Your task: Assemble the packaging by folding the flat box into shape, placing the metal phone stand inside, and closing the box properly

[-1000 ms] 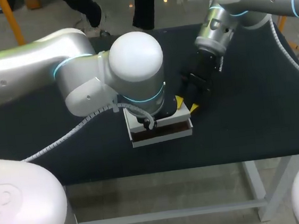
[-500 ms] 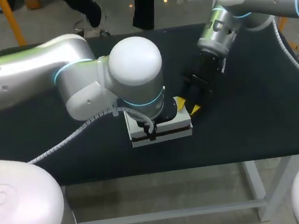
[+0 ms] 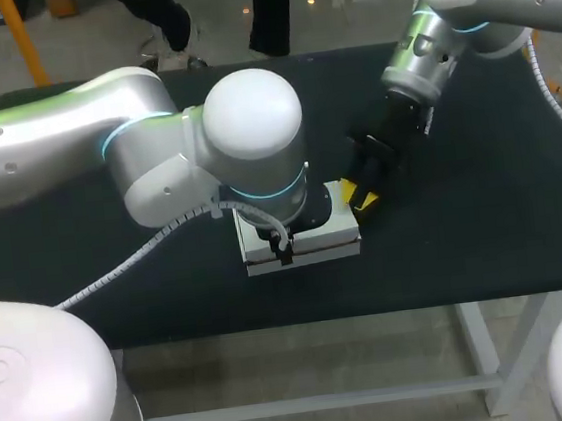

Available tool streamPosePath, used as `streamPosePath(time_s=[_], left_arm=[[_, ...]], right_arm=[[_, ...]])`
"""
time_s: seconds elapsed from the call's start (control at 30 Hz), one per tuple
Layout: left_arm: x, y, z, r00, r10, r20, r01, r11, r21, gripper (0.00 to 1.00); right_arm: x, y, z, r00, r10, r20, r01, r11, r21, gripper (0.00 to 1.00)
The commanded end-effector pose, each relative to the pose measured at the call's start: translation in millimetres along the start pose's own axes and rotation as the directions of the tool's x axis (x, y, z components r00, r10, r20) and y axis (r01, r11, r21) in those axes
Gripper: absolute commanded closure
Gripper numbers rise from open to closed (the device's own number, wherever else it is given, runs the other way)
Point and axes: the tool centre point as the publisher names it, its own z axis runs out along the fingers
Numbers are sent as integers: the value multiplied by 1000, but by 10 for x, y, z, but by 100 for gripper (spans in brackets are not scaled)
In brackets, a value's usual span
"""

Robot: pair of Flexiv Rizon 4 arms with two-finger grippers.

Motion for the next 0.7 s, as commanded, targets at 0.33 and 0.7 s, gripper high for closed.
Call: streamPosePath(time_s=[0.33, 0.7], left_arm=[[1, -6, -15, 1000, -2, 10, 2, 1000, -9, 50], [4, -3, -12, 1000, 0, 4, 0, 1000, -20, 51]], right_arm=[[129, -197, 96, 996, -64, 62, 70, 993, -93, 100], [25, -204, 255, 992, -76, 100, 89, 988, -125, 100]])
